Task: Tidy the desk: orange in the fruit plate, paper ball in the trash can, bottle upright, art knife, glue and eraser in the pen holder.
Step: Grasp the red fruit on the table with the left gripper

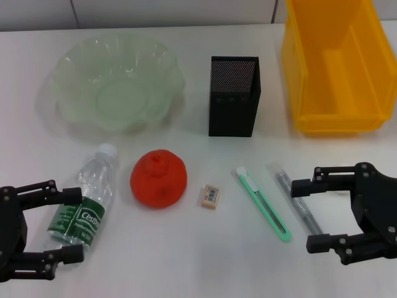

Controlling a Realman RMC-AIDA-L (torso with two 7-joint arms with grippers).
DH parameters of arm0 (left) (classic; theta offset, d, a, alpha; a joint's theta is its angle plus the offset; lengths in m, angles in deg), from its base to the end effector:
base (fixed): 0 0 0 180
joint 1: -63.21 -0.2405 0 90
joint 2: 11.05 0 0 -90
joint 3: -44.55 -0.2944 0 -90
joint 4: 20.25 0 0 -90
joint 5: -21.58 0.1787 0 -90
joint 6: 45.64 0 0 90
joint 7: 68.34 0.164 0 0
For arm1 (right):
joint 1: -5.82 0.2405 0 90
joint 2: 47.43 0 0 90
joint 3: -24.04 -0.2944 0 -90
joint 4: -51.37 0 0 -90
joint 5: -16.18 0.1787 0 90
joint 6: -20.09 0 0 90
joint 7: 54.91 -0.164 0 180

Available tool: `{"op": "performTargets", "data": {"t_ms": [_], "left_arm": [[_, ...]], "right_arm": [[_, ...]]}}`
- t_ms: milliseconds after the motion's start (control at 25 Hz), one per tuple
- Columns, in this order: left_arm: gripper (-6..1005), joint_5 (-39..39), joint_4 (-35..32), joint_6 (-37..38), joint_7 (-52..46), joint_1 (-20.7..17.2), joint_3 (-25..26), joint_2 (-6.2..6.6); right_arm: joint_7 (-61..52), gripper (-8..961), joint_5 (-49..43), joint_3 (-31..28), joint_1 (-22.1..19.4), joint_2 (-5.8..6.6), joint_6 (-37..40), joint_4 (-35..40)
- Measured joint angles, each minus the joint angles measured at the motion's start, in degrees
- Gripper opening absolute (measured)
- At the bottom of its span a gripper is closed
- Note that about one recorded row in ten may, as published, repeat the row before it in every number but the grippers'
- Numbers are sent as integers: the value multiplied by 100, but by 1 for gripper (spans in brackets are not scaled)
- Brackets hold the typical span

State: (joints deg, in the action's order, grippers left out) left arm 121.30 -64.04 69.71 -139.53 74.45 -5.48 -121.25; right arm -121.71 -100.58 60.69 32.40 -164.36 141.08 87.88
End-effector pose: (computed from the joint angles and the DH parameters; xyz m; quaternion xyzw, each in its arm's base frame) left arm -0.3067 0.2012 0.0351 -0.9423 -0.1407 -0.3015 0.0372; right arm 0.2501 0.2412 -0.0073 0.9361 -0.0793 -0.3386 0.0534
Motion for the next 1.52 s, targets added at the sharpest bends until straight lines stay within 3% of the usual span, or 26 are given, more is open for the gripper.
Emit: {"op": "performTargets", "data": {"t_ms": [600,680,880,1080,1280,1520], "left_arm": [[835,-3,-7,-5,-25,2,4,-2],[834,-7,-8,-7,-79,17,15,-2],[831,-24,-193,-17,-352,103,69,-4],[828,3,-476,-59,-700,298,83,-67],[824,355,-967,-238,-1273,697,124,-223],[821,1604,-1628,-1154,-1894,1430,159,-653]], "right_arm": [[5,738,-5,-23,-56,-56,-118,57],[-77,738,12,-296,-202,-50,-310,178],[116,737,39,-1829,-534,-16,-425,237],[171,736,-26,-1968,-856,56,-359,454],[273,735,-365,-2010,-1075,76,-219,562],[313,734,-526,-2015,-1138,45,-272,561]]}}
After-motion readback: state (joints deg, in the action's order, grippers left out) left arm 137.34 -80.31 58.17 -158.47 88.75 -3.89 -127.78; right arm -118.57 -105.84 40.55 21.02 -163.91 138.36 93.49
